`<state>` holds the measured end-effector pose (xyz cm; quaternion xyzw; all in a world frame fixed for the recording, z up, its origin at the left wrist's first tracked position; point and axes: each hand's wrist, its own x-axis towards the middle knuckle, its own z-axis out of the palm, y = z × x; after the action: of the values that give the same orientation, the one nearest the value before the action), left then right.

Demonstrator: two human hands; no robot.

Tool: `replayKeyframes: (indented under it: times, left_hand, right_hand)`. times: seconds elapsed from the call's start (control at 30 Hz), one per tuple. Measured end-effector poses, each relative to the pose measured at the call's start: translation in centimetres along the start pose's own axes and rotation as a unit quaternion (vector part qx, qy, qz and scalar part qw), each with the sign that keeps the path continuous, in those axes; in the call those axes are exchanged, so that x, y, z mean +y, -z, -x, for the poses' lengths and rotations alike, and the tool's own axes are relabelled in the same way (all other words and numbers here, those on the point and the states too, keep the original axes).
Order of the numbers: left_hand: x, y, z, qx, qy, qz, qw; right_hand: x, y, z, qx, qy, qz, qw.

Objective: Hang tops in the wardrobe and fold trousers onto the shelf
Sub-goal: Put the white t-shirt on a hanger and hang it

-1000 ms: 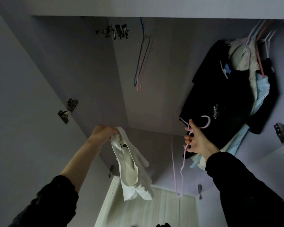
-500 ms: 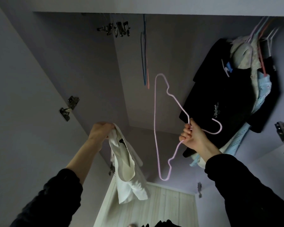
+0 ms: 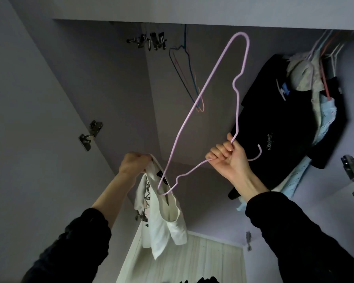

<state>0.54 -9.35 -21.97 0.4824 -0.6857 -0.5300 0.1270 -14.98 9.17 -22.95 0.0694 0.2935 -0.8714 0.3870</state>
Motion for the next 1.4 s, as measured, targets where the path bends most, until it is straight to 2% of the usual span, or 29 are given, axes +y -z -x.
replayKeyframes:
  times: [0.17, 0.3, 0.43, 0.53, 0.63, 0.7, 0.8, 0.93, 1.13, 1.2, 1.3, 1.33, 1.4]
  left_hand:
    - [0.5, 0.5, 0.9, -0.007, -0.011, 0.032, 0.999]
    - [1.1, 1.1, 1.2, -0.017, 0.012, 0.073, 0.997]
    - [1.0, 2.4, 0.6, -0.055, 0.061, 0.139, 0.987]
    - [0.8, 3.6, 0.0, -0.083, 0.091, 0.190, 0.974]
    - [0.8, 4.3, -0.2, -0.085, 0.095, 0.196, 0.972]
    - [0.8, 4.5, -0.3, -0.085, 0.094, 0.189, 0.974]
    - [0.7, 4.7, -0.7, -0.072, 0.108, 0.168, 0.977]
    - [0.7, 4.7, -1.2, -0.058, 0.109, 0.109, 0.986]
    - [2.1, 4.4, -1.4, -0.031, 0.047, -0.006, 0.998]
    - [2.7, 4.4, -1.6, -0.031, 0.012, -0.038, 0.999]
    - [2.4, 4.3, -1.8, -0.040, -0.017, -0.096, 0.994]
    - [2.3, 4.2, -1.7, -0.043, -0.022, -0.125, 0.991]
    - [2.0, 3.7, -1.4, -0.046, -0.037, -0.171, 0.983]
  right_hand:
    - [1.4, -0.3, 0.0, 0.005, 0.030, 0.130, 0.991]
    - [2.8, 0.1, 0.2, 0.009, 0.051, 0.297, 0.953]
    - [2.8, 0.9, 0.3, 0.000, 0.102, 0.480, 0.871]
    - [2.2, 2.3, -0.1, 0.000, 0.126, 0.536, 0.835]
    - [1.4, 3.3, -0.7, -0.004, 0.149, 0.580, 0.801]
    - [0.5, 3.2, -1.1, -0.004, 0.157, 0.608, 0.778]
    - [-1.0, 2.8, -2.1, 0.002, 0.155, 0.673, 0.724]
    - [-2.5, 2.3, -2.5, 0.021, 0.152, 0.712, 0.685]
    - [-3.1, 1.0, -2.3, 0.059, 0.141, 0.812, 0.563]
    - [-2.9, 0.8, -2.4, 0.042, 0.129, 0.814, 0.565]
    - [-3.5, -0.5, -2.2, -0.024, 0.060, 0.744, 0.665]
    - [-3.8, -1.1, -2.0, -0.039, 0.028, 0.728, 0.684]
    - [-4.3, -2.0, -2.1, -0.063, -0.016, 0.730, 0.681]
